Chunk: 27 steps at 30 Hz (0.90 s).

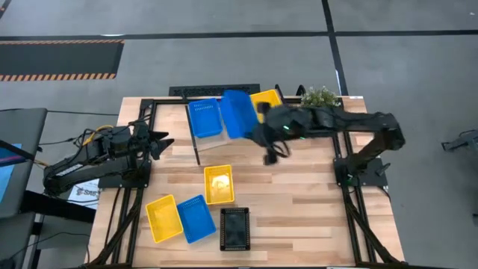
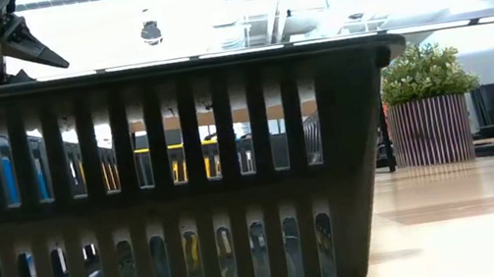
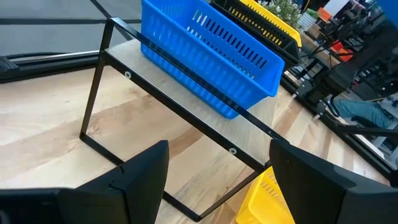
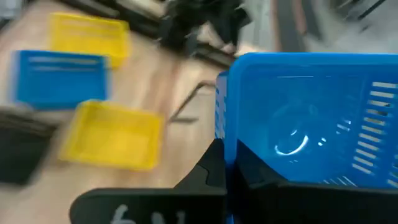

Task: Stack baskets on shelf by color
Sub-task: Stack the right blue bin on the blue bin on the shelf

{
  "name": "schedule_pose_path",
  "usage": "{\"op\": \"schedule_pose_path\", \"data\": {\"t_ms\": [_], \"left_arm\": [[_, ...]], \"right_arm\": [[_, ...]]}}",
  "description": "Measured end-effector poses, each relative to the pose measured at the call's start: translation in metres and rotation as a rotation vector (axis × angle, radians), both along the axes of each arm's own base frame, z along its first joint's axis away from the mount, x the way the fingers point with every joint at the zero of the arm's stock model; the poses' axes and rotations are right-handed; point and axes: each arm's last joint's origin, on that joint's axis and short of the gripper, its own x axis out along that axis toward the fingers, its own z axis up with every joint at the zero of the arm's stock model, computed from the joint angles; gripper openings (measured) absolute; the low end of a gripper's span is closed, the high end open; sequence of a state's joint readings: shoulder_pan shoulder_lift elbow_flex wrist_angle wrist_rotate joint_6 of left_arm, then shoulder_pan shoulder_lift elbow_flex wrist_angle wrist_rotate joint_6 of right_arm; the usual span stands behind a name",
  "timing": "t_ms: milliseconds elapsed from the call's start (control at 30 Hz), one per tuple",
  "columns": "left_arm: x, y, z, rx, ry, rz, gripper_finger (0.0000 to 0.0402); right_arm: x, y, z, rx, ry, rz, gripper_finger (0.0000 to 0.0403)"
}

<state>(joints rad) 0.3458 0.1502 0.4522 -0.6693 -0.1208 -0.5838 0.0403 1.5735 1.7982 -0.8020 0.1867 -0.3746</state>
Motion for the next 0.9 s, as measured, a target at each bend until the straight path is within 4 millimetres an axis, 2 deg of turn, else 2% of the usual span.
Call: {"op": "schedule_pose_path", "data": {"t_ms": [200,433,667,900], "left_arm": [[0.000,0.001,0.000,0.009,0.002,0.025,0.0265],[0.000,0.001,0.000,0.004,0.003,0.026,0.0265],[-0.001,0.001,-0.001,-0.003,0.015,0.028,0.0265],[-0.001,0.000,-0.002,-0.014,0.015,0.032,0.0265]], "right_arm": [[0.059,-0.036,-0.025,-0.136,-0.056,-0.020,0.0014],[0.111,-0.067,-0.057,-0.146,-0.007,-0.071,0.0012],[0.136,-0.071,-0.076,-0.137,0.071,-0.063,0.0017],[0.138,-0.072,-0.084,-0.100,0.135,-0.080,0.0019]]}}
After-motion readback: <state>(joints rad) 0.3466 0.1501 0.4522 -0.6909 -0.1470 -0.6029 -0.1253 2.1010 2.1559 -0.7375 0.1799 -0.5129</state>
